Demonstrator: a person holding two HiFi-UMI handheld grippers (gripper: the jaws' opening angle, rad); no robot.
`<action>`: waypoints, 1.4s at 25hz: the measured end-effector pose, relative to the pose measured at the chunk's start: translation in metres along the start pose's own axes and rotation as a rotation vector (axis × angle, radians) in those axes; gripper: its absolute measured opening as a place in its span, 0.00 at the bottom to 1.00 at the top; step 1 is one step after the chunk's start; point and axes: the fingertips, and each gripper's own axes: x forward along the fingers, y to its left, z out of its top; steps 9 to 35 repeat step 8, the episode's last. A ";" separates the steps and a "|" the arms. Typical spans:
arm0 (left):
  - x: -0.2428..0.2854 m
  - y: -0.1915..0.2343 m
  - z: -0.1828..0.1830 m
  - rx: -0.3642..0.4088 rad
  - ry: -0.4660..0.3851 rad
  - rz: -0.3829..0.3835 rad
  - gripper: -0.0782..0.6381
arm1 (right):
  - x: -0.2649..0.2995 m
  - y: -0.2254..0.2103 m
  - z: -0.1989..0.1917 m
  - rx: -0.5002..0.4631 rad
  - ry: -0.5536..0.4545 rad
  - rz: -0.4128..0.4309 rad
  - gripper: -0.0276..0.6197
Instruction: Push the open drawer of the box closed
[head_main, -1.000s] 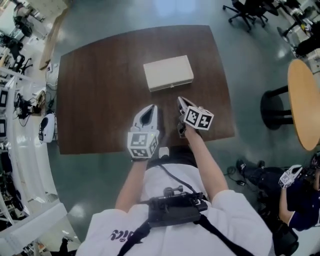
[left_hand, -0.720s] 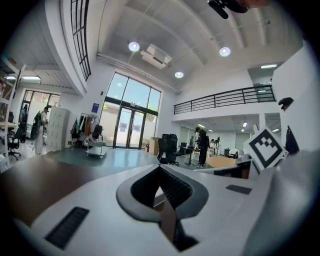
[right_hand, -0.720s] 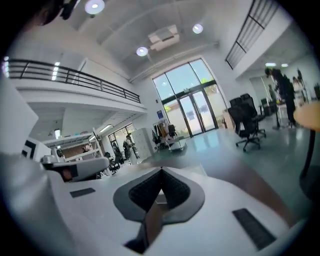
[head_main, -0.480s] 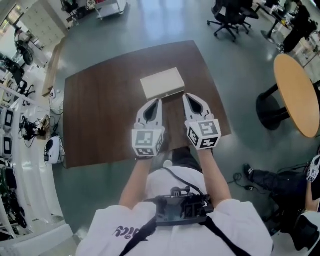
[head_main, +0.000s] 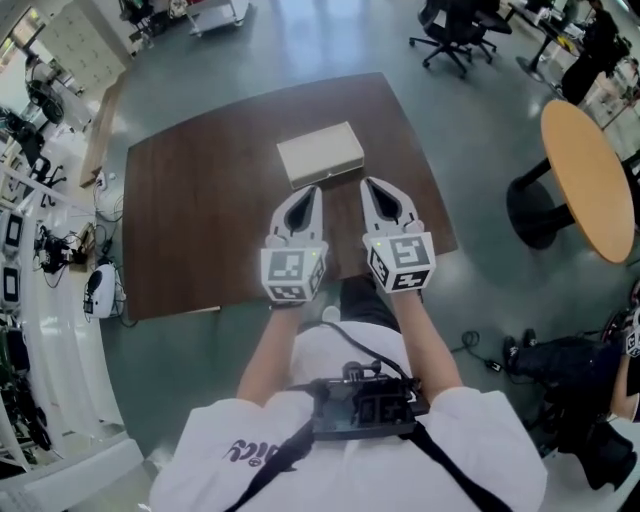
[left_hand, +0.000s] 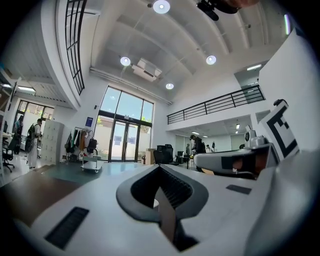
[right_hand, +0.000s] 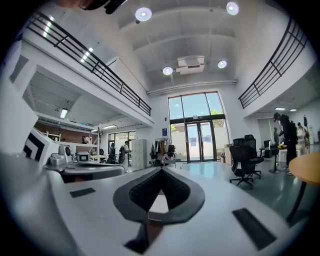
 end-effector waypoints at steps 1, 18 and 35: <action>-0.001 0.000 0.002 0.007 -0.012 0.004 0.12 | -0.001 0.001 0.001 0.004 -0.010 0.008 0.05; 0.000 -0.001 -0.037 -0.004 0.036 -0.018 0.12 | -0.010 -0.005 -0.045 0.047 0.048 -0.037 0.05; 0.000 -0.001 -0.037 -0.004 0.036 -0.018 0.12 | -0.010 -0.005 -0.045 0.047 0.048 -0.037 0.05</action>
